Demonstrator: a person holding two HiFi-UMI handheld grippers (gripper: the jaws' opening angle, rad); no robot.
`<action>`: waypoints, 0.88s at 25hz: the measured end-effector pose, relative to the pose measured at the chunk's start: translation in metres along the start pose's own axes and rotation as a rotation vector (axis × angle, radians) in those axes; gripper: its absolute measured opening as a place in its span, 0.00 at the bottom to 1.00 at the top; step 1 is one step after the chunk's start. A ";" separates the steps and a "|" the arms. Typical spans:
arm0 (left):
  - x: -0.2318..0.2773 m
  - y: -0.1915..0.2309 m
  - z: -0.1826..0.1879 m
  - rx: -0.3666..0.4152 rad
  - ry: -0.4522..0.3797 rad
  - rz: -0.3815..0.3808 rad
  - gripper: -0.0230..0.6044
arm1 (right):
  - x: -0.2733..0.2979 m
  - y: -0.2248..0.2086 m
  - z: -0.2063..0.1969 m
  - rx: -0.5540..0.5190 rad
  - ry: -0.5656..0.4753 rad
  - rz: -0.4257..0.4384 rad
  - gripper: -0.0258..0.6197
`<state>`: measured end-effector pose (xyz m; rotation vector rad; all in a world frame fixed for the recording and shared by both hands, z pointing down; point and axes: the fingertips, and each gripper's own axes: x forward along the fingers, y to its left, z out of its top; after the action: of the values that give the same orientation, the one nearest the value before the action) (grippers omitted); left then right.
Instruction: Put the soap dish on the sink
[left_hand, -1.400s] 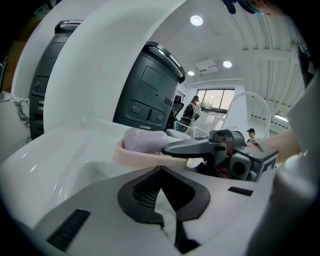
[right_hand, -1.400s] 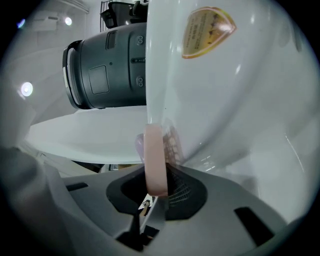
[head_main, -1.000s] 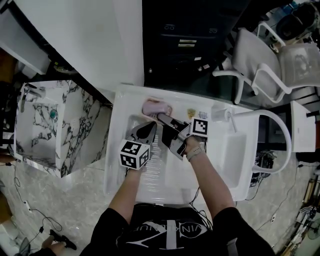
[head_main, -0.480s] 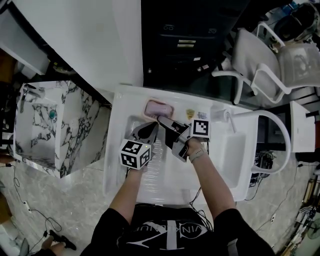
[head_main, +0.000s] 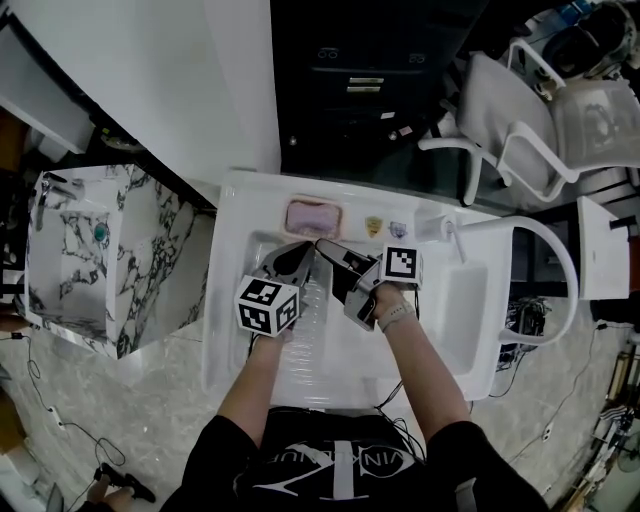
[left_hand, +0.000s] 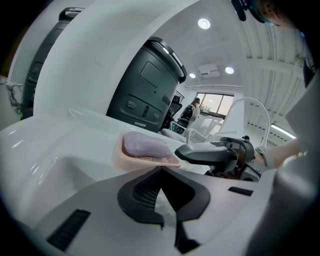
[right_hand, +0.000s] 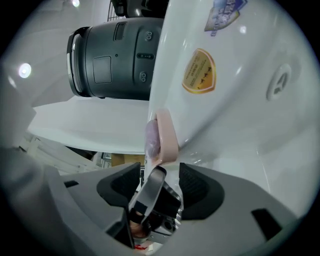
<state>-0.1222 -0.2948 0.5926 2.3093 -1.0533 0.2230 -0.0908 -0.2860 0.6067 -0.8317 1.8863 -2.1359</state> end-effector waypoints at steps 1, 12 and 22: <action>0.000 0.000 0.000 -0.004 -0.002 -0.002 0.06 | -0.002 -0.002 -0.001 -0.006 -0.001 -0.006 0.41; -0.010 0.003 0.007 0.007 -0.015 0.022 0.06 | -0.014 -0.001 -0.019 -0.246 0.061 -0.046 0.13; -0.033 0.006 0.018 0.053 -0.038 0.042 0.06 | -0.038 0.017 -0.008 -0.760 -0.100 -0.187 0.10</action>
<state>-0.1504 -0.2870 0.5683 2.3485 -1.1288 0.2275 -0.0675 -0.2646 0.5790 -1.2467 2.6769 -1.3755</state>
